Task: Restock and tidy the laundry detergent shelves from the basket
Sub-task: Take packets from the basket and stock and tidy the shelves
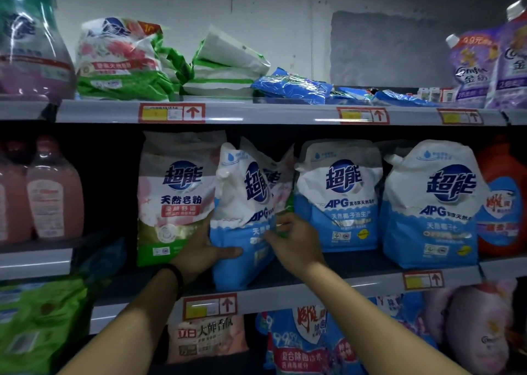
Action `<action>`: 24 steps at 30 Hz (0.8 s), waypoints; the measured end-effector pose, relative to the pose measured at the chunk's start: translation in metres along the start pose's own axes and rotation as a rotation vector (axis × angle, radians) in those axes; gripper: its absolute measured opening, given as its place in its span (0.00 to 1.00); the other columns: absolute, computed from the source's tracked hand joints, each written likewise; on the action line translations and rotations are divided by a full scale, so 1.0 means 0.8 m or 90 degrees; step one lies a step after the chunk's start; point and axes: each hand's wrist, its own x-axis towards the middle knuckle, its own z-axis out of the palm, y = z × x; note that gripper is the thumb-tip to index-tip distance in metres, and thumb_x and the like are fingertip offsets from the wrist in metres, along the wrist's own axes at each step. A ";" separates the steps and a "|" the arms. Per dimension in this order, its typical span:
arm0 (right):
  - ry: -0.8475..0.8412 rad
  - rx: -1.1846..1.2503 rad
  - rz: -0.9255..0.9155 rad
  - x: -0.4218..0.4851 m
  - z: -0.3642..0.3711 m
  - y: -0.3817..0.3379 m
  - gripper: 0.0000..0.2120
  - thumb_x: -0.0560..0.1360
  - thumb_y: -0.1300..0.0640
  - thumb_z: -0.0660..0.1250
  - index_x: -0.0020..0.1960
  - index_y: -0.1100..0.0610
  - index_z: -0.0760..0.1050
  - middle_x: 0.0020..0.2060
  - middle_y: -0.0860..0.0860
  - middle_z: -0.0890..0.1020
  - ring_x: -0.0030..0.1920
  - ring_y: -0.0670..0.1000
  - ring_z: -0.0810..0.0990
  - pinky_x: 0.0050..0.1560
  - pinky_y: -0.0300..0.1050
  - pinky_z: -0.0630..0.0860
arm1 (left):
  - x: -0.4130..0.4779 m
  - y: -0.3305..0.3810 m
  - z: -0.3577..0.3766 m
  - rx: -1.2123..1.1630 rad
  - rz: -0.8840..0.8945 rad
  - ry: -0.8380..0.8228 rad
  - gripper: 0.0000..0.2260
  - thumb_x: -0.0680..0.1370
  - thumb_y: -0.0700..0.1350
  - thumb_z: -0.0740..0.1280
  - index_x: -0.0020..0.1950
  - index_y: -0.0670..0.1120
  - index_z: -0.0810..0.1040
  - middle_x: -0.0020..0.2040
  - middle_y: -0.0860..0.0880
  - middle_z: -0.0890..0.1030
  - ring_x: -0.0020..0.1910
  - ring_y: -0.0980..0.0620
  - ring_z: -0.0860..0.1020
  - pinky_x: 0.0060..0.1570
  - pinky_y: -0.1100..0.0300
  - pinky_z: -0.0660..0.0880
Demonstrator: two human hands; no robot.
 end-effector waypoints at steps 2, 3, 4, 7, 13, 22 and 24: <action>-0.014 0.048 -0.011 0.008 -0.016 0.015 0.16 0.76 0.57 0.78 0.49 0.43 0.72 0.49 0.41 0.79 0.47 0.38 0.78 0.37 0.31 0.72 | 0.002 -0.001 -0.017 -0.035 -0.044 -0.063 0.37 0.72 0.29 0.78 0.78 0.48 0.70 0.68 0.45 0.83 0.67 0.42 0.82 0.68 0.37 0.77; -0.046 0.071 0.003 0.012 -0.022 0.019 0.18 0.75 0.59 0.78 0.49 0.42 0.72 0.50 0.40 0.79 0.47 0.37 0.78 0.37 0.28 0.73 | 0.003 0.001 -0.021 -0.052 -0.058 -0.090 0.37 0.73 0.28 0.76 0.78 0.47 0.70 0.69 0.43 0.83 0.68 0.40 0.81 0.69 0.35 0.76; -0.093 0.085 0.020 0.015 -0.026 0.023 0.19 0.75 0.61 0.78 0.51 0.41 0.72 0.51 0.39 0.79 0.49 0.37 0.78 0.39 0.26 0.73 | 0.003 0.002 -0.022 -0.062 -0.060 -0.114 0.36 0.74 0.27 0.75 0.78 0.47 0.70 0.70 0.42 0.82 0.69 0.39 0.80 0.69 0.35 0.75; -0.197 0.083 0.070 0.028 -0.034 0.036 0.23 0.75 0.60 0.78 0.55 0.37 0.71 0.56 0.35 0.78 0.55 0.39 0.78 0.56 0.39 0.75 | 0.009 -0.004 -0.029 -0.090 -0.065 -0.117 0.36 0.75 0.29 0.74 0.78 0.53 0.69 0.71 0.45 0.81 0.69 0.41 0.80 0.68 0.38 0.78; -0.218 0.124 0.091 0.067 -0.031 0.039 0.22 0.75 0.60 0.78 0.65 0.47 0.77 0.61 0.43 0.85 0.57 0.42 0.83 0.56 0.40 0.79 | -0.011 -0.008 0.003 0.034 0.019 0.046 0.41 0.66 0.42 0.87 0.72 0.56 0.70 0.62 0.59 0.85 0.62 0.57 0.84 0.60 0.54 0.83; -0.211 0.192 0.140 0.077 -0.010 0.056 0.31 0.68 0.51 0.85 0.66 0.46 0.76 0.63 0.46 0.83 0.60 0.49 0.84 0.59 0.46 0.82 | -0.021 -0.033 0.024 0.067 0.103 0.100 0.51 0.61 0.35 0.87 0.77 0.54 0.64 0.68 0.54 0.81 0.65 0.56 0.82 0.58 0.59 0.83; -0.160 0.143 0.117 0.069 -0.016 0.065 0.37 0.58 0.40 0.87 0.63 0.42 0.78 0.66 0.47 0.79 0.61 0.51 0.83 0.63 0.53 0.82 | -0.023 -0.031 0.025 0.063 0.099 0.077 0.50 0.62 0.36 0.88 0.77 0.55 0.67 0.68 0.54 0.82 0.65 0.55 0.82 0.59 0.55 0.83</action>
